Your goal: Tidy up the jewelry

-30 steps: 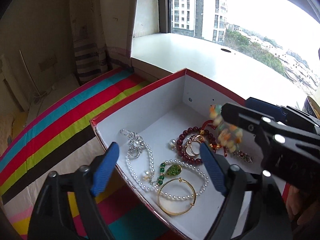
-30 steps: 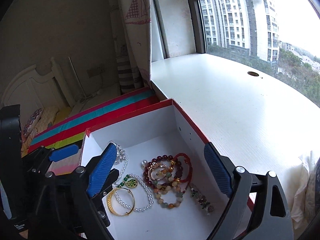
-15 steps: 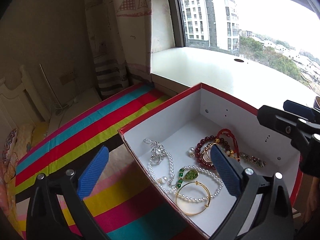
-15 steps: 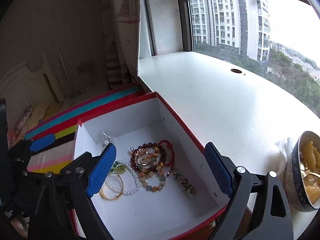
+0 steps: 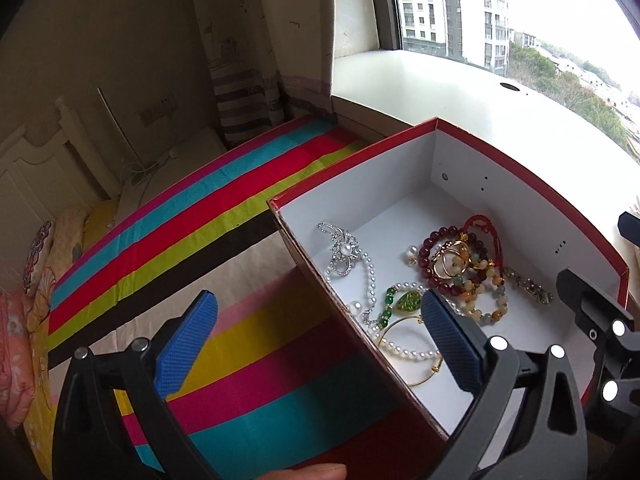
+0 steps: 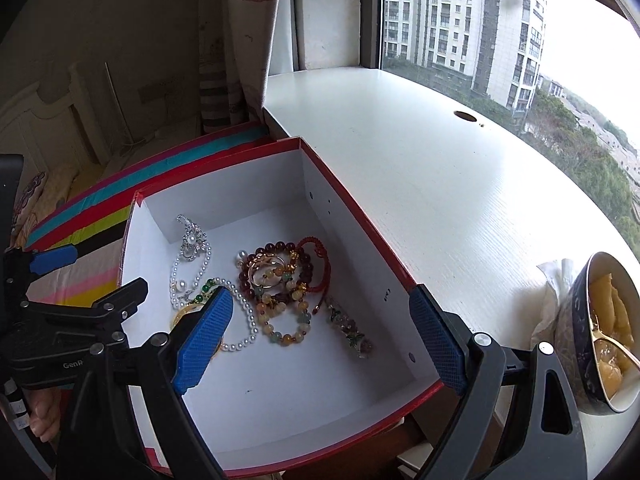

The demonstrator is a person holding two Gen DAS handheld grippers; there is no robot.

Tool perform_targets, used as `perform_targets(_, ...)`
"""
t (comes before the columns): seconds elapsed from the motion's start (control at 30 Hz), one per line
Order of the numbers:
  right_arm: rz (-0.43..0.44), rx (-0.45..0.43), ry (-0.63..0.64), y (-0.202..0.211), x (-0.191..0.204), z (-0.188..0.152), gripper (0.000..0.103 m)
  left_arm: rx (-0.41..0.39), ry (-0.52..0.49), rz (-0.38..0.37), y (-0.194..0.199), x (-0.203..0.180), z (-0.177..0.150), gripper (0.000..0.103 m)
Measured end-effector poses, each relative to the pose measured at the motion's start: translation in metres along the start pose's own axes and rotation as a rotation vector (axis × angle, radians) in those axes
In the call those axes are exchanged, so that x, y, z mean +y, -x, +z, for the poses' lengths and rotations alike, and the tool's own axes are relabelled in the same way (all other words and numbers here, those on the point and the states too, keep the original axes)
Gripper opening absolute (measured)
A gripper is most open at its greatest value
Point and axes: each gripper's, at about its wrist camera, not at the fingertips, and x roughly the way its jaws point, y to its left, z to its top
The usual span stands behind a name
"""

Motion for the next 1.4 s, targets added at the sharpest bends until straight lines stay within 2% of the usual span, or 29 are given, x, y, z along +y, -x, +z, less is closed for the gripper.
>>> perform_targets(0.13, 0.010, -0.002, -0.004, 0.001, 0.000, 0.001, 0.087, 0.086, -0.006, -0.028, -0.006, 0.002, 0.000, 0.101)
perform_targets(0.3, 0.011, 0.006, -0.018, -0.002, -0.002, -0.001, 0.087, 0.131, 0.026, -0.071, -0.013, 0.007, -0.001, 0.101)
perform_targets(1.4, 0.021, 0.023, -0.039, -0.011, -0.007, -0.007, 0.087, 0.153, 0.043, -0.084, -0.020, 0.008, -0.004, 0.101)
